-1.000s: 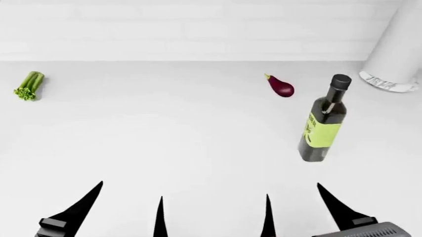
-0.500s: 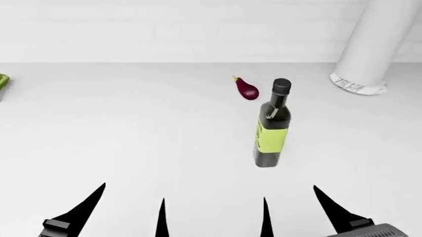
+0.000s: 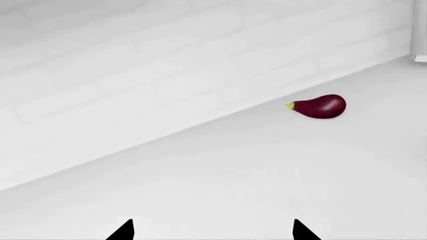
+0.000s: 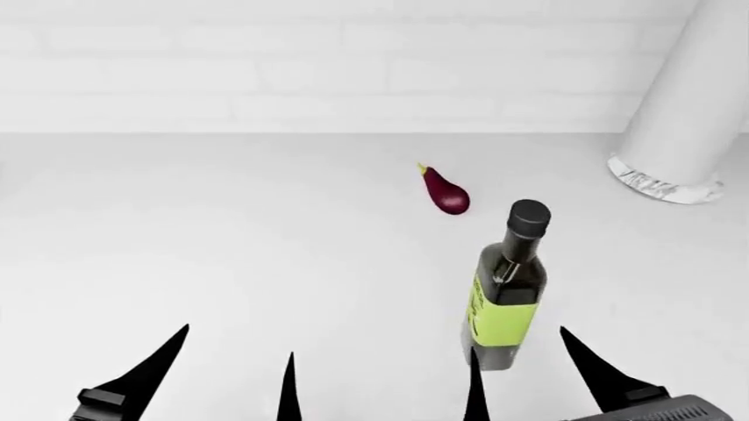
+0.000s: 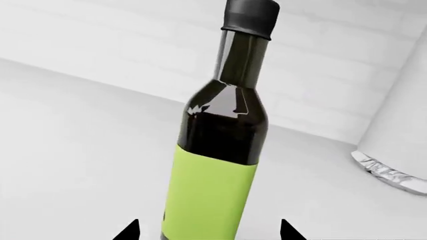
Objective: Pick the olive oil bottle and boxed food from the counter and place them in the cabinets closest to them.
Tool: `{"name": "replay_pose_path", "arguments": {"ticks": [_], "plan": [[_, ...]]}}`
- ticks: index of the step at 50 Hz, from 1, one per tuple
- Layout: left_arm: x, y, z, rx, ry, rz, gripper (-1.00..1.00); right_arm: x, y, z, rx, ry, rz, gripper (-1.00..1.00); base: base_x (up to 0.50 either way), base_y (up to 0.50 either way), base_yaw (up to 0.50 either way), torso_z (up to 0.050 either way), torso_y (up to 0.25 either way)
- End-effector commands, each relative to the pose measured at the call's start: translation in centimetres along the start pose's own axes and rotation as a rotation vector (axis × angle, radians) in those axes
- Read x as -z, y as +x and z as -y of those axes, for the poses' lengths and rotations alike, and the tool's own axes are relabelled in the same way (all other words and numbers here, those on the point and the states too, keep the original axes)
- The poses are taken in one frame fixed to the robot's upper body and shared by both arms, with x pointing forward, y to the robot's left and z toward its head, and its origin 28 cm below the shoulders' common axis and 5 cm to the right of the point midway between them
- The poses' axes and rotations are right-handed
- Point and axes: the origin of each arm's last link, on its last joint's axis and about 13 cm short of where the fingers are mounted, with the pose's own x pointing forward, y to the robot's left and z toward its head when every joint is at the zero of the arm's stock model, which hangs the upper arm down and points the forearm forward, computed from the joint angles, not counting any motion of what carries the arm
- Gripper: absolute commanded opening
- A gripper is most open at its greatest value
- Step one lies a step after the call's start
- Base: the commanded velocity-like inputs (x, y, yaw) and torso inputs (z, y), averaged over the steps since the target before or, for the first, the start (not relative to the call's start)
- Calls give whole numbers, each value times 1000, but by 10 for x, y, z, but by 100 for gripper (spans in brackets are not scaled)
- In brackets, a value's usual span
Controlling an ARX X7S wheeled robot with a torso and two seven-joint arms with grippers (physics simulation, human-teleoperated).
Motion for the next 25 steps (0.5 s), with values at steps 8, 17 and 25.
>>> {"name": "replay_pose_path", "arguments": {"ticks": [8,17,25], "plan": [[1,0,2,6,-1,-5,100,-5,10,3,6,41,-8,100,0,0,0,0,0],[2,1,3,12,0,-9,100,-4,28,6,5,84,-35,100,0,0,0,0,0],[2,2,4,15,0,-9,100,-4,31,4,-38,127,-79,100,0,0,0,0,0]]}}
